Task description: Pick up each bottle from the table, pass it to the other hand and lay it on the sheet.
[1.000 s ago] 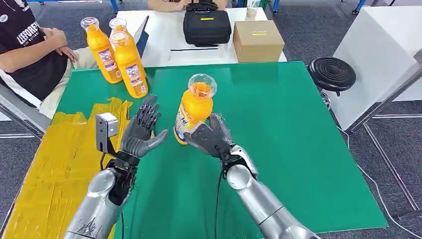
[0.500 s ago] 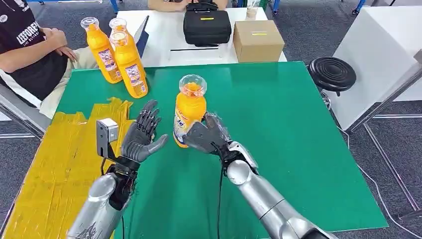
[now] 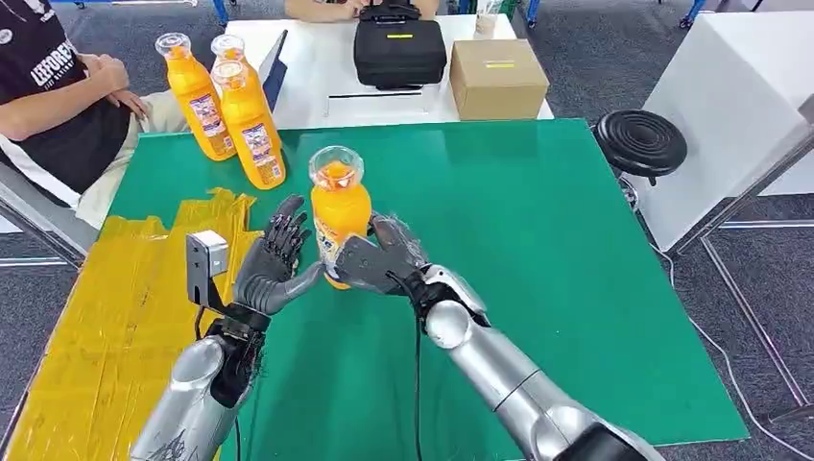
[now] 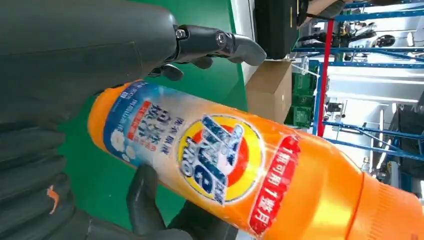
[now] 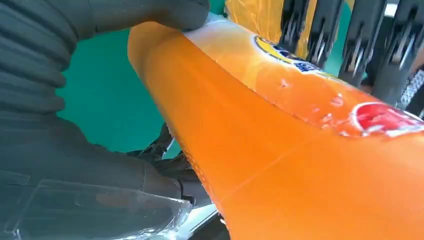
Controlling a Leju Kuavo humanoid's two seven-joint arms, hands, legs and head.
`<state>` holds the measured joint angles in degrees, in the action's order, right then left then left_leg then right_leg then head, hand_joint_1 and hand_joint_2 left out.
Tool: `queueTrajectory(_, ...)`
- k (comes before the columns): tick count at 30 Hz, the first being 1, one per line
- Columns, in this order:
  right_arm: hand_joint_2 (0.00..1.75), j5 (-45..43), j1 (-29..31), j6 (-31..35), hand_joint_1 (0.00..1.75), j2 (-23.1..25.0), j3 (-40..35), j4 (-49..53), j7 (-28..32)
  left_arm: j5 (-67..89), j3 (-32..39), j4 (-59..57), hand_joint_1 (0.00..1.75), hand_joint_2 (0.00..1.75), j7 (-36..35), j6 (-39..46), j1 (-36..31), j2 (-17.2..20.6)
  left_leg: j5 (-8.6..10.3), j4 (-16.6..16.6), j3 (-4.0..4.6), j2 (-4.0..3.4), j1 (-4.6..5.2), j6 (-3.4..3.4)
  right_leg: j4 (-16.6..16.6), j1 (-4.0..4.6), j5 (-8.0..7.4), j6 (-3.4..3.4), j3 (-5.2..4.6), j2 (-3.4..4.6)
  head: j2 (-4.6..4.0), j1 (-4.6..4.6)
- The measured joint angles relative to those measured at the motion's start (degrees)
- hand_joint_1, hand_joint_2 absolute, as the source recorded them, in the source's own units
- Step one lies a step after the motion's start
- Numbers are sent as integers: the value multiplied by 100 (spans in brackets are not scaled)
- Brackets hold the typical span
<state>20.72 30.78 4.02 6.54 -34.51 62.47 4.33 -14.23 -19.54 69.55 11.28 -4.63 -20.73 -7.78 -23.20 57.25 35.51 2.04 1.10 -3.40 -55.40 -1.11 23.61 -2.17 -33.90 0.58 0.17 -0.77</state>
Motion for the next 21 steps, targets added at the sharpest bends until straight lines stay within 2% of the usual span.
queueTrajectory(7, 175, -83, 77, -286, 175, 0, -186, -11, -28, -39, 0, 0, 0, 175, 31, -13, 15, 0, 0, 0, 0, 1, 0, 0, 0, 0, 0, 0, 0, -1, 0, -2)
queueTrajectory(21, 175, -85, 224, -435, 175, 2, -498, -127, -87, -101, 22, 0, 0, 175, 33, 31, 23, 0, 0, 0, 0, 1, 0, 0, 0, 0, 0, 0, 0, -1, 0, 0)
